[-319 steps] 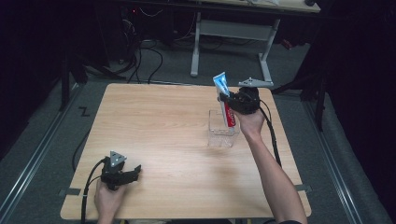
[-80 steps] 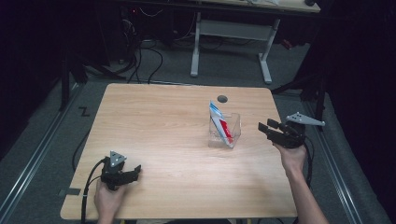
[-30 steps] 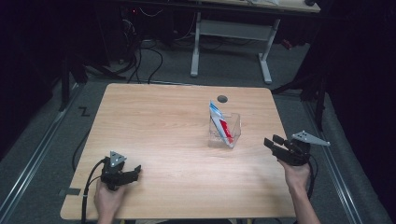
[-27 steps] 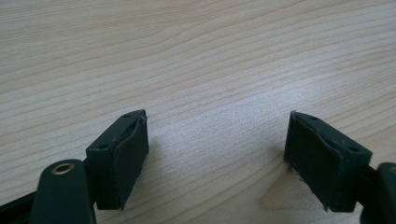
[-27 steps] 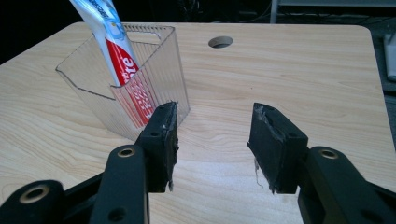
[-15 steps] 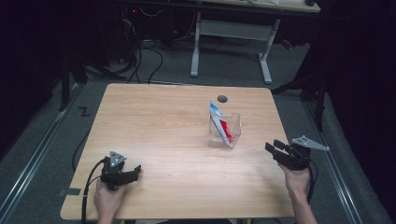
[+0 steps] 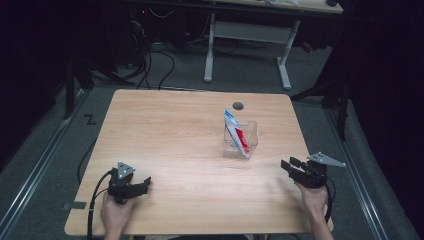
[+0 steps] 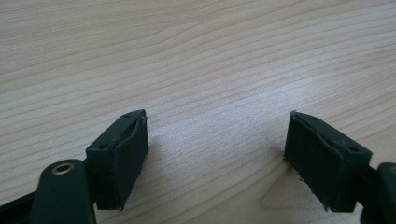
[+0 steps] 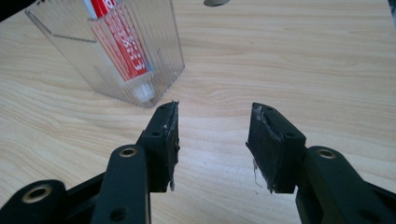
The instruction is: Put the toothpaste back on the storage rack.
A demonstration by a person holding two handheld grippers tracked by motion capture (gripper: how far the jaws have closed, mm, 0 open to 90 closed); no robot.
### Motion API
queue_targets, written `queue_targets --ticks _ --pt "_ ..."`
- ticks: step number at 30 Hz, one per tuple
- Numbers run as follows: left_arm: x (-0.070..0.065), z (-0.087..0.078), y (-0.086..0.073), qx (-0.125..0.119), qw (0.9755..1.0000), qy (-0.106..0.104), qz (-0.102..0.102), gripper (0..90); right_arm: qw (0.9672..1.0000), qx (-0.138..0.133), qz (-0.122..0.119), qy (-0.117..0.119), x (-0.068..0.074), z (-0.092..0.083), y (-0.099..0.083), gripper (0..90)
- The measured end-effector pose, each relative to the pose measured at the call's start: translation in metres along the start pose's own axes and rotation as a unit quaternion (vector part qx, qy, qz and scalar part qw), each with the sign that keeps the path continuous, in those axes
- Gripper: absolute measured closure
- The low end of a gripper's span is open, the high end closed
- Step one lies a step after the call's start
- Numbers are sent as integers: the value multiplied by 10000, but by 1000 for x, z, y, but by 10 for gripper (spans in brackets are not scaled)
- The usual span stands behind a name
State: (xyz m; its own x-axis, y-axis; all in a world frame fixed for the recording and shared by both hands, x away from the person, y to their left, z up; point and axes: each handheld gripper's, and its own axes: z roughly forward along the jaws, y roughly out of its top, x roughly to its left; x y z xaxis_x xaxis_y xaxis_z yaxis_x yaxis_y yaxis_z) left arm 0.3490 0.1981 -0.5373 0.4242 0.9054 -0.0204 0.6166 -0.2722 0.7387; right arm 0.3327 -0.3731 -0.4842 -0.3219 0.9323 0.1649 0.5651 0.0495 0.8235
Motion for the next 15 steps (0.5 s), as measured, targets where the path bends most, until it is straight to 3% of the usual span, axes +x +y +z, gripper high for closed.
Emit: queue_targets --ticks 15 --pt "0 0 0 -5 10000 -10 -4 220 9991 382 -100 -152 7 11 -20 524"
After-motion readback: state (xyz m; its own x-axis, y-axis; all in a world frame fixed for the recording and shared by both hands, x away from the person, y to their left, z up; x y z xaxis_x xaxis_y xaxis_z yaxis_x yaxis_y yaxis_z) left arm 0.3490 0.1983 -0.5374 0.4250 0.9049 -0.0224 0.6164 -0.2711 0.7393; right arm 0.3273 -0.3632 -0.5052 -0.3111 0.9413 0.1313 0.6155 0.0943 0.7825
